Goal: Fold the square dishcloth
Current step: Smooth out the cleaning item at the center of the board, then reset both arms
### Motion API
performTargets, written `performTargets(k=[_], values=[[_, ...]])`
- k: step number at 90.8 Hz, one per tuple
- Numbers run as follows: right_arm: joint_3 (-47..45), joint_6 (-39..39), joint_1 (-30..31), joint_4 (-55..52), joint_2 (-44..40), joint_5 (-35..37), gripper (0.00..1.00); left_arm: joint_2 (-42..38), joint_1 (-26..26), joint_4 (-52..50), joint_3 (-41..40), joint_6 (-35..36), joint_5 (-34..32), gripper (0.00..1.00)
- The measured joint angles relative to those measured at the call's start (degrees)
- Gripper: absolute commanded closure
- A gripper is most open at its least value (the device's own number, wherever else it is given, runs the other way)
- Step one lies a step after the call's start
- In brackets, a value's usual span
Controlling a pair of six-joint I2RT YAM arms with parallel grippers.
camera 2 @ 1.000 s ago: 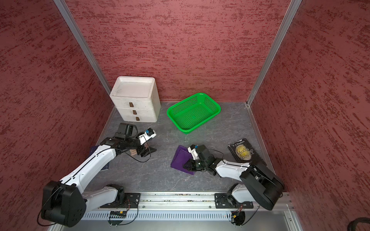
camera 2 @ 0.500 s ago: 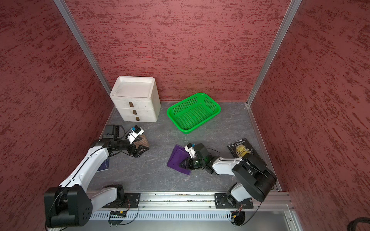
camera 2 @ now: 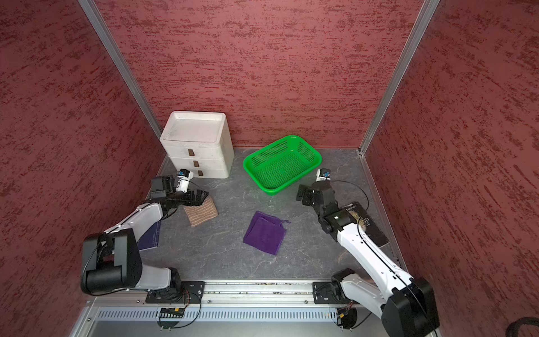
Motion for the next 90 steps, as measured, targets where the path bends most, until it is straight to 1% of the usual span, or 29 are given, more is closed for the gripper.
performTargets(k=[8, 19, 25, 32, 42, 46, 49, 58, 64, 76, 85, 90], values=[[-7.1, -3.58, -2.01, 2.75, 0.0, 6.91, 0.02, 0.22, -0.52, 10.1, -5.97, -2.67, -3.28, 0.0], [-10.16, -7.06, -5.29, 8.0, 0.57, 12.2, 0.02, -0.39, -1.95, 21.07, -12.87, -4.74, -6.38, 0.0], [-11.65, -8.79, -6.95, 13.94, 1.09, 13.38, 0.02, -2.21, -2.93, 26.45, -16.2, -5.33, -7.63, 0.0], [-15.61, -11.21, -8.46, 23.39, 2.6, 13.62, 0.02, -5.6, -4.24, 34.14, -20.92, -5.73, -8.52, 0.0], [-22.16, -14.69, -9.51, 34.84, 5.27, 12.63, 0.02, -8.37, -5.99, 48.83, -29.16, -5.64, -9.11, 0.0], [-24.57, -16.2, -9.75, 39.65, 5.95, 11.69, 0.02, -6.78, -6.75, 55.89, -32.39, -5.49, -9.16, 0.0], [-26.23, -17.14, -9.9, 43.65, 6.69, 11.04, 0.02, -4.11, -7.54, 60.92, -34.29, -5.25, -9.35, 0.0], [-28.65, -19.71, -10.67, 55.25, 10.97, 8.61, 0.02, 4.85, -9.42, 69.09, -34.91, -4.66, -10.95, 0.0], [-29.18, -21.29, -11.15, 62.71, 14.82, 6.86, 0.01, 7.98, -9.75, 70.84, -33.38, -4.46, -12.2, 0.0], [-28.94, -22.32, -13.35, 76.32, 24.74, 1.38, 0.02, 6.8, -9.4, 69.55, -29.4, -4.63, -13.62, 0.0], [-26.21, -23.1, -14.25, 77.77, 31.32, -2.62, 0.02, 6.14, -8.87, 65.44, -24.57, -5.29, -15.04, 0.0], [-23.65, -23.17, -14.71, 75.08, 32.33, -4.52, 0.02, 6.14, -8.2, 62.27, -21.66, -6.01, -15.61, 0.0]])
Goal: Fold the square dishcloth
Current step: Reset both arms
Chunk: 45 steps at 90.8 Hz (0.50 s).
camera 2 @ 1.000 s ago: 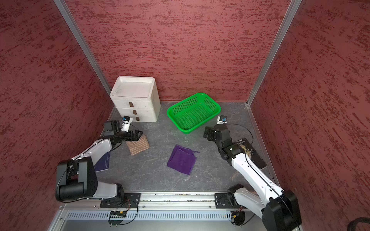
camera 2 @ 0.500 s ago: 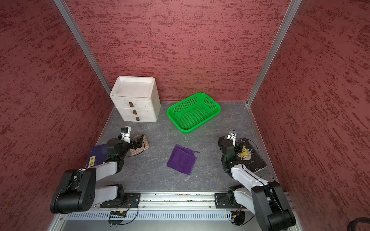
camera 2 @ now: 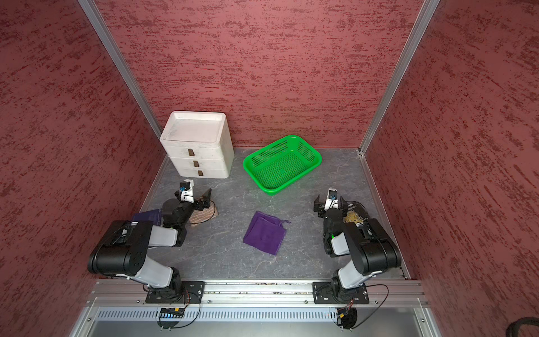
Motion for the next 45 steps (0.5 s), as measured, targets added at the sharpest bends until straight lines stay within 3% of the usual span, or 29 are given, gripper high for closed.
performTargets(k=[15, 45], values=[[9.01, 2.03, -4.68, -7.56, -1.4, -6.16, 0.01, -0.02, 1.53, -4.57, 2.32, -1.57, -0.72, 0.0], [9.18, 3.63, -5.92, -11.58, -1.99, -8.5, 0.01, -0.02, 1.51, -7.89, 2.32, -2.32, -0.98, 0.0]])
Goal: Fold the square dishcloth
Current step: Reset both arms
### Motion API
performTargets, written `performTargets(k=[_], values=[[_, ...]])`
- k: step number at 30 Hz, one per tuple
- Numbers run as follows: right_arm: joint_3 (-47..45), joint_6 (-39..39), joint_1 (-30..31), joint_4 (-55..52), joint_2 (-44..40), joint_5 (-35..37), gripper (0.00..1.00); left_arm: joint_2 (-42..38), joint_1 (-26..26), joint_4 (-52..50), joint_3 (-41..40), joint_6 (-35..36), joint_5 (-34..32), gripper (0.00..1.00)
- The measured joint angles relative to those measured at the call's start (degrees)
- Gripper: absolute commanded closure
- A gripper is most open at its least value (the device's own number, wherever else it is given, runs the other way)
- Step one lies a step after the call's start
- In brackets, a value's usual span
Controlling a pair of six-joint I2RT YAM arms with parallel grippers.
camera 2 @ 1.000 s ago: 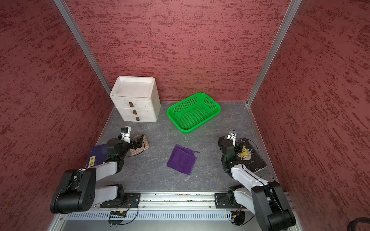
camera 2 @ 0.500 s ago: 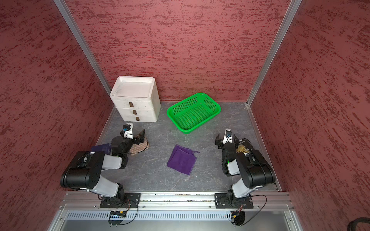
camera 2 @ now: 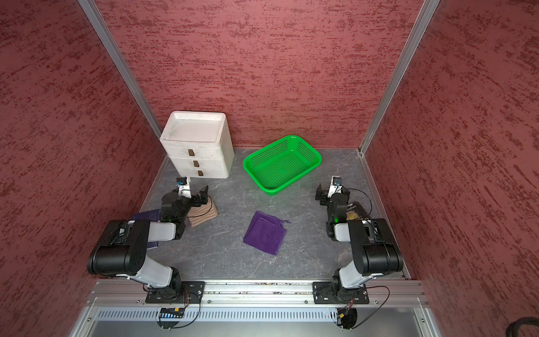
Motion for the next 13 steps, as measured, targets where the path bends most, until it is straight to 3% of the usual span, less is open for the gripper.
performTargets(k=[13], values=[[0.0, 0.09, 0.0, -0.85, 0.0, -0.42, 0.01, 0.0, 0.0, -0.28, 0.0, -0.02, -0.02, 0.0]])
